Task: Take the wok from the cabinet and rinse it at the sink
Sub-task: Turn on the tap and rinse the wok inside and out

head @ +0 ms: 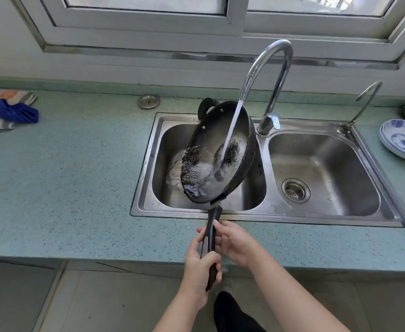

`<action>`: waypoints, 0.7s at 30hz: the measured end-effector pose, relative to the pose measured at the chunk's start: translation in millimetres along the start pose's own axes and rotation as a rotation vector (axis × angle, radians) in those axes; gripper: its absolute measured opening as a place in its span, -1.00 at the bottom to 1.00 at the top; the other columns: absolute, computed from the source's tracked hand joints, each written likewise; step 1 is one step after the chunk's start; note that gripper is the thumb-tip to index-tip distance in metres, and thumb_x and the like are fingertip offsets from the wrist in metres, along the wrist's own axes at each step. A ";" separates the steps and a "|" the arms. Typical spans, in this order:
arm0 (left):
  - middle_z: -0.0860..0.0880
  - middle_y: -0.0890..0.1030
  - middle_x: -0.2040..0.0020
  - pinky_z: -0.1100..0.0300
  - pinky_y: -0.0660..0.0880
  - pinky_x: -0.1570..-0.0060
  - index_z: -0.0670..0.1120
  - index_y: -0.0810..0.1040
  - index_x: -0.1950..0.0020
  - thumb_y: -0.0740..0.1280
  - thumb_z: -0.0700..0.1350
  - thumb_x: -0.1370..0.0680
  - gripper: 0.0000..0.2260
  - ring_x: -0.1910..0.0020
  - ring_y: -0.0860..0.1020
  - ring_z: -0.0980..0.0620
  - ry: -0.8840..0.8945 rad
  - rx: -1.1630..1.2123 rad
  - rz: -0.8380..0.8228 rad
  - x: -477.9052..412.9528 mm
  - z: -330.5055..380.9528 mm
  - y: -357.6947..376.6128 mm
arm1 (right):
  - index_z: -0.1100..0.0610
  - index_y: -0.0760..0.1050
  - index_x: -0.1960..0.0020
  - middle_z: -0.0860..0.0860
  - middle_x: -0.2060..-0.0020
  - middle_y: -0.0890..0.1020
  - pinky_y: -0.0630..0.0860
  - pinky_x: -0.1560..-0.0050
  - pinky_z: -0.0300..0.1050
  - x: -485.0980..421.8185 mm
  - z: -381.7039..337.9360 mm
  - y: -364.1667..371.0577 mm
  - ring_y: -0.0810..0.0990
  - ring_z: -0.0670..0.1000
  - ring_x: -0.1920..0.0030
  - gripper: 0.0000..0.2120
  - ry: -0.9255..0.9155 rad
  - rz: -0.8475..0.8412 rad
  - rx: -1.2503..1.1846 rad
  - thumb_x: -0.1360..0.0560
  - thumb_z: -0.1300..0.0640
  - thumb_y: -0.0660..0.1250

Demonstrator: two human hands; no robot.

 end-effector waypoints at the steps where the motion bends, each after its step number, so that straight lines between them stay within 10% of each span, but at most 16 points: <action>1: -0.07 0.40 0.55 0.31 0.25 0.66 0.12 0.46 -0.14 0.22 -0.42 -0.36 -0.47 0.64 0.28 0.03 -0.010 0.031 -0.016 1.0 -1.2 0.8 | 0.30 0.38 -0.08 0.17 0.13 0.68 0.63 0.25 -0.06 -1.3 -0.9 0.7 0.70 0.08 0.19 -0.84 0.001 -0.012 -0.021 -0.60 0.22 0.11; 14: -0.09 0.50 0.46 0.28 0.40 0.55 0.09 0.39 -0.26 0.27 -0.39 -0.45 -0.50 0.57 0.46 0.01 -0.070 -0.109 -0.067 -0.1 -0.4 -17.7 | 0.27 0.45 0.14 0.16 0.30 0.69 0.61 0.30 -0.13 -8.7 8.8 10.1 0.70 0.02 0.28 -0.77 0.012 0.081 -0.024 -0.60 0.24 0.10; 21: -0.04 0.61 -0.12 0.23 0.42 0.03 0.09 0.39 -0.36 0.22 -0.26 -0.49 -0.53 -0.10 0.56 -0.11 0.195 -0.670 0.179 -0.9 17.1 -7.9 | 0.29 0.44 0.18 0.12 0.44 0.68 0.60 0.40 -0.22 -10.4 8.8 13.3 0.68 -0.02 0.41 -0.74 0.016 0.135 -0.001 -0.61 0.23 0.09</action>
Point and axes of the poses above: each hand's wrist, its own x-axis away from the middle knuckle, its own y-axis out of the palm, z = x × y, the point moved 7 cm from there along -x, towards the middle knuckle
